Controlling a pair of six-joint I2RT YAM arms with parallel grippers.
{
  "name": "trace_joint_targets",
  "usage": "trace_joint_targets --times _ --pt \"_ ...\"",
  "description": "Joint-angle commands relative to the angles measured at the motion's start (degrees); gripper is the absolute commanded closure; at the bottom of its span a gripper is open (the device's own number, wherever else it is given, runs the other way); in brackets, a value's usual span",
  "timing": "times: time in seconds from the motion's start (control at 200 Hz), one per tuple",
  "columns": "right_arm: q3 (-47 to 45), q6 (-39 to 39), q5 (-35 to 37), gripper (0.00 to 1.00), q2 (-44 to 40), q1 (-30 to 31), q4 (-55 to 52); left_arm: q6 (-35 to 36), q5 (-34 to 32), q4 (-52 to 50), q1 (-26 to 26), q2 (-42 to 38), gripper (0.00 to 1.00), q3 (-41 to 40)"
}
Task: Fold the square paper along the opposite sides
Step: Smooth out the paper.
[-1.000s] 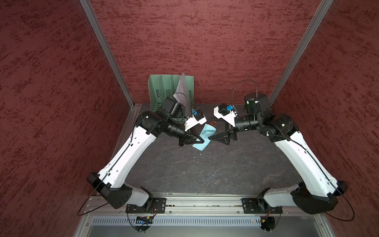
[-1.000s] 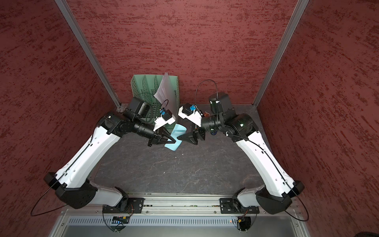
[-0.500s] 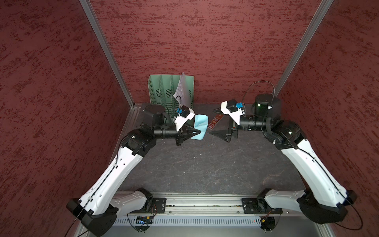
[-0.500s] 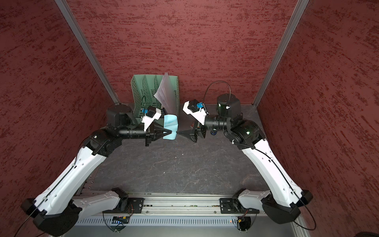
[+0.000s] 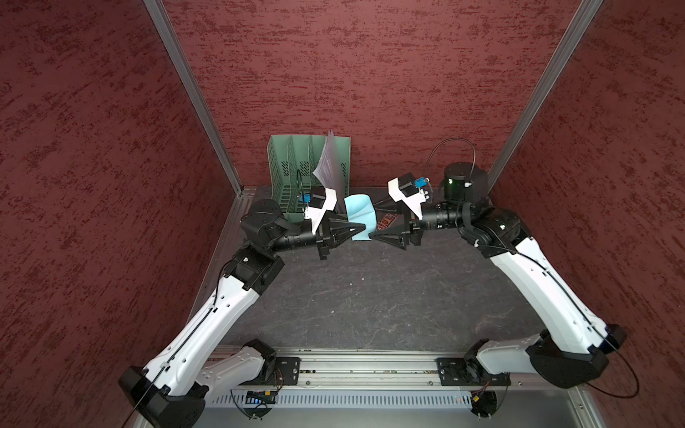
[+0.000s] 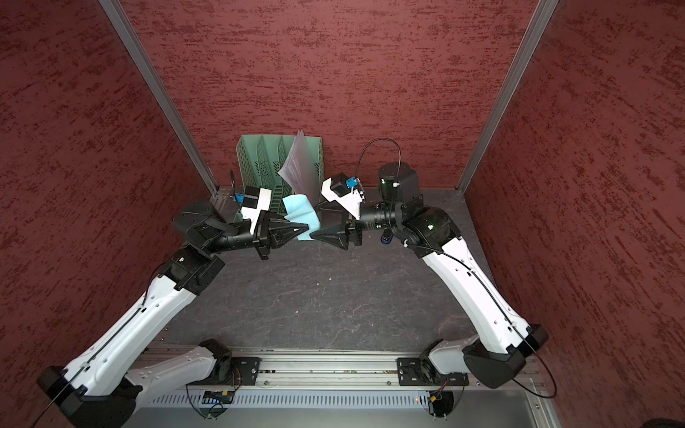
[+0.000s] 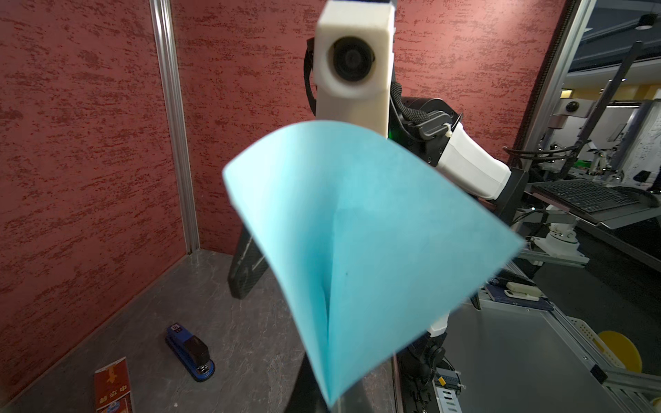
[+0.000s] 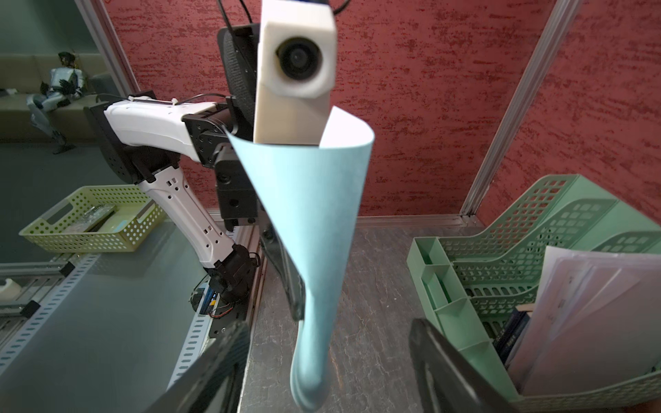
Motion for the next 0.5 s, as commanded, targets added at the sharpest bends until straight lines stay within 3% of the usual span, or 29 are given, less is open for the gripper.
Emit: trace_joint_targets --times 0.0,0.496 --pt "1.9 1.4 -3.8 0.37 -0.8 -0.4 2.4 -1.8 3.6 3.0 0.3 0.8 1.0 0.4" --pt "4.0 3.9 -5.0 0.59 0.8 -0.7 5.3 -1.4 5.5 1.2 0.3 2.2 1.0 0.7"
